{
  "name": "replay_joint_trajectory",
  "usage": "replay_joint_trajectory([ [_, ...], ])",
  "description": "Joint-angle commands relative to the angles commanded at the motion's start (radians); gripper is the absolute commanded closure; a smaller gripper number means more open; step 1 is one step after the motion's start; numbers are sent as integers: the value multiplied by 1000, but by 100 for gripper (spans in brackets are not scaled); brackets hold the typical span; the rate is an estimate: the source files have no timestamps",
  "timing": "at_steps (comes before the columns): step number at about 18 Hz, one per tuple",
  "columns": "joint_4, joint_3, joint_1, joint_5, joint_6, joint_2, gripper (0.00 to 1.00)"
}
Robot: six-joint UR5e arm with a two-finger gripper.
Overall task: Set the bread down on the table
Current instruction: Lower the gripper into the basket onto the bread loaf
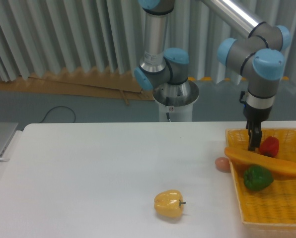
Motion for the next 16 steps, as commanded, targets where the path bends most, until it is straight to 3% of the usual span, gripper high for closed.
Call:
replay_joint_trajectory([
  [4,15,-3,5,0,3,-18,0],
  [12,98,-12,-5,-2,-24,-74,0],
  [16,104,-29,-27,-3,-40,-65,0],
])
